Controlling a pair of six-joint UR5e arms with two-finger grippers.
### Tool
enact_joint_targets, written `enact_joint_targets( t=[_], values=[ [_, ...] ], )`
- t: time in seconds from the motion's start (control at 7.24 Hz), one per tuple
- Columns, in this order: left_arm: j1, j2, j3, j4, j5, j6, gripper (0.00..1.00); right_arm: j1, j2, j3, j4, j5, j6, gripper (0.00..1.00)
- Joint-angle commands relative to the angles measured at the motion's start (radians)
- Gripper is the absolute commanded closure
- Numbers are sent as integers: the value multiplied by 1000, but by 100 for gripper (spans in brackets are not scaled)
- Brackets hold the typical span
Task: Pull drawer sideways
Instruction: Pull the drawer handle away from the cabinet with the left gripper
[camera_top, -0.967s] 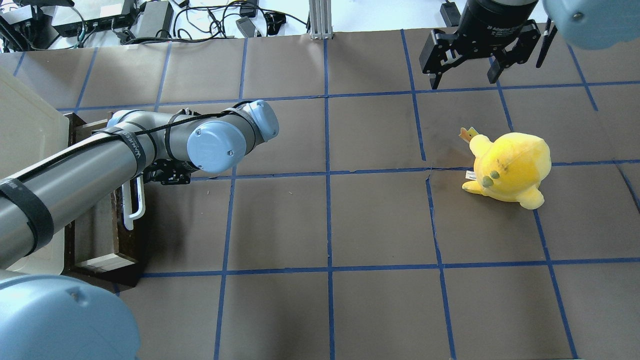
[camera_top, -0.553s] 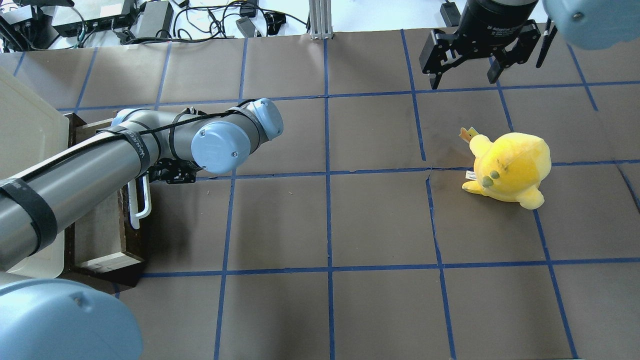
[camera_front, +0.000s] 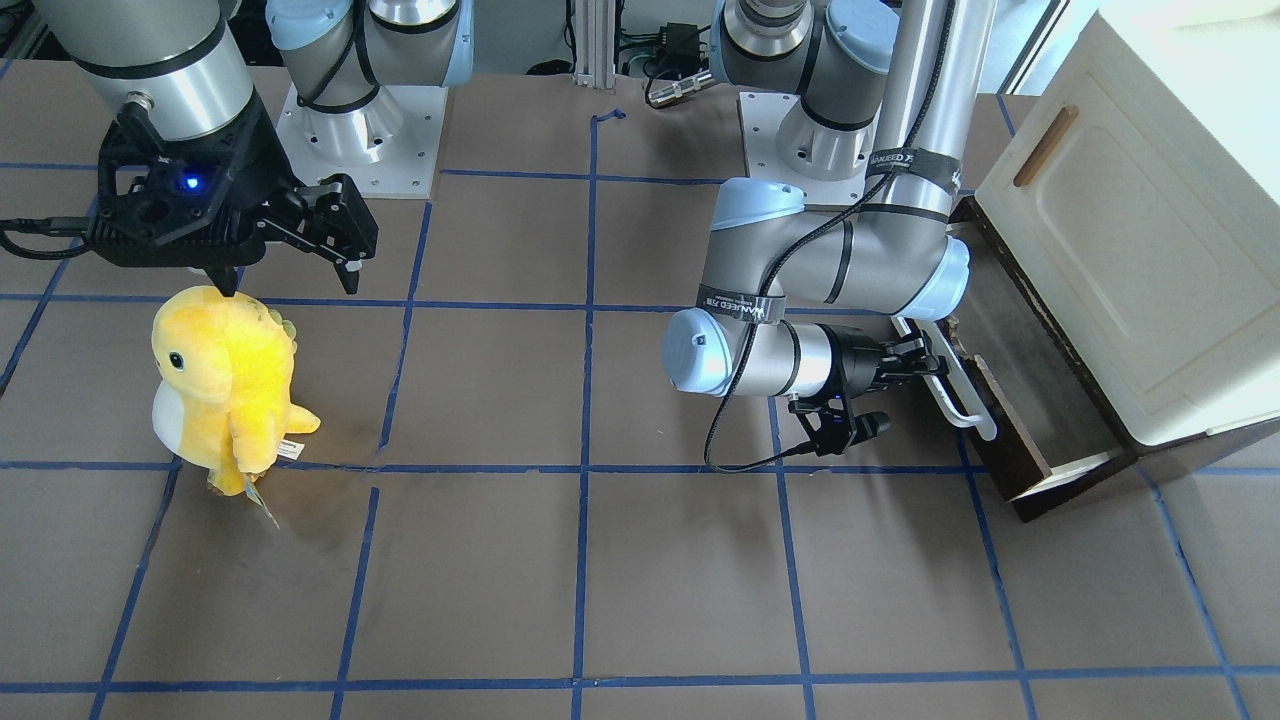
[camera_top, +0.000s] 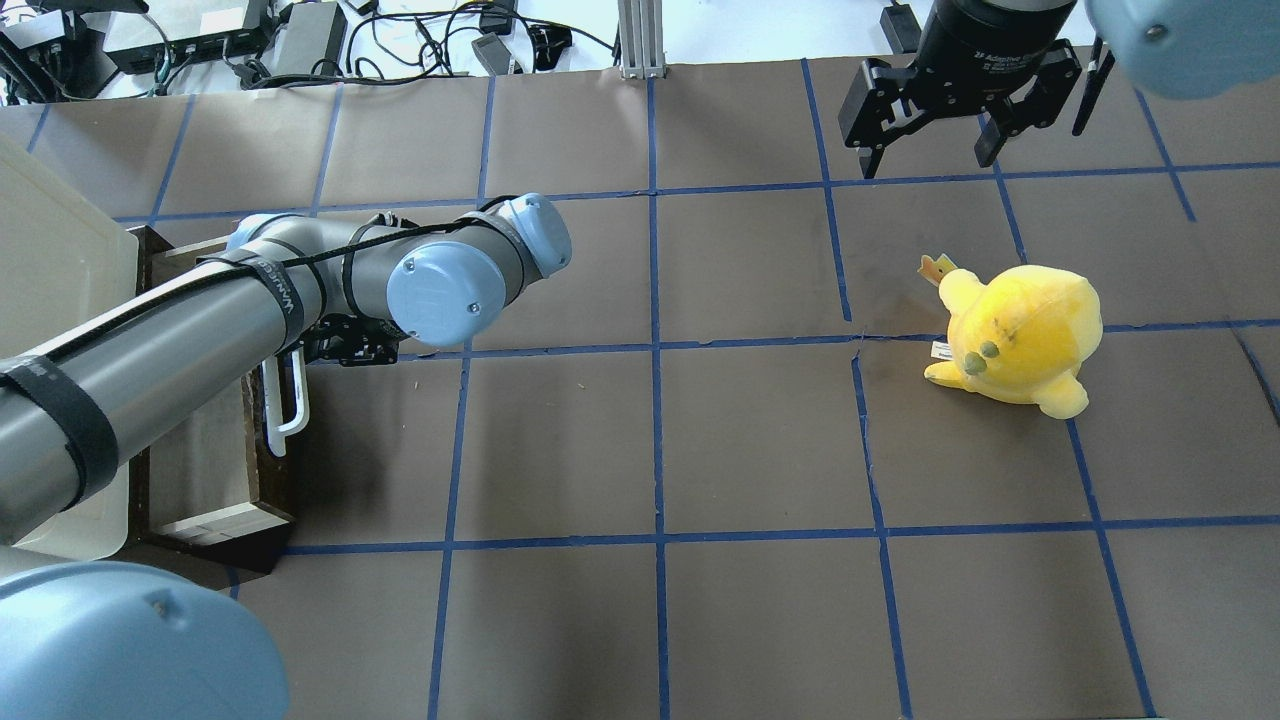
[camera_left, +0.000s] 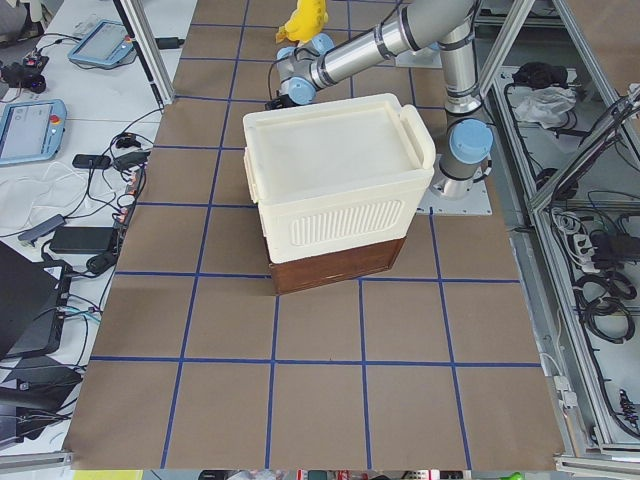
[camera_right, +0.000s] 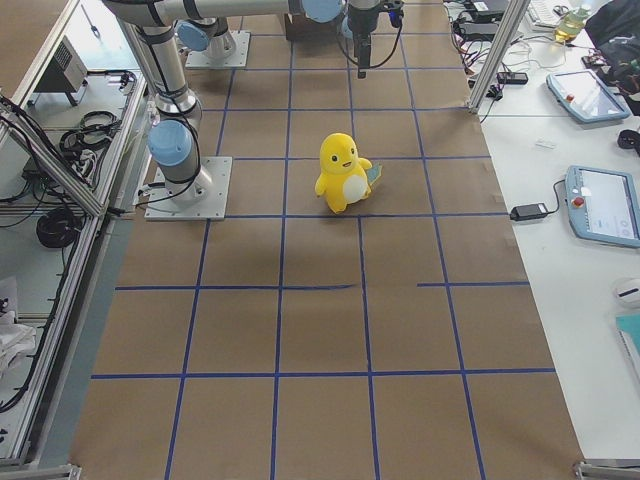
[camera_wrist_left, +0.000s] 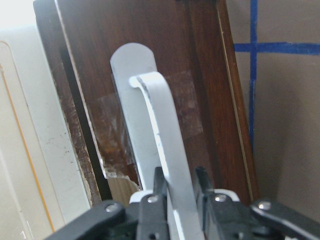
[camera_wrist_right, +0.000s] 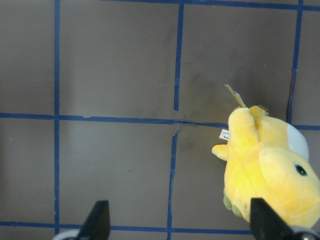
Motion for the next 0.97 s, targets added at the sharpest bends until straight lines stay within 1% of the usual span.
enact_joint_targets(
  t=[0.0,0.83],
  values=[
    [-5,0,17,-1,-19,6,82,0,0,0,0,0,0,0],
    [-9,-9,20,-1,-20,6,82,0,0,0,0,0,0,0]
  ],
)
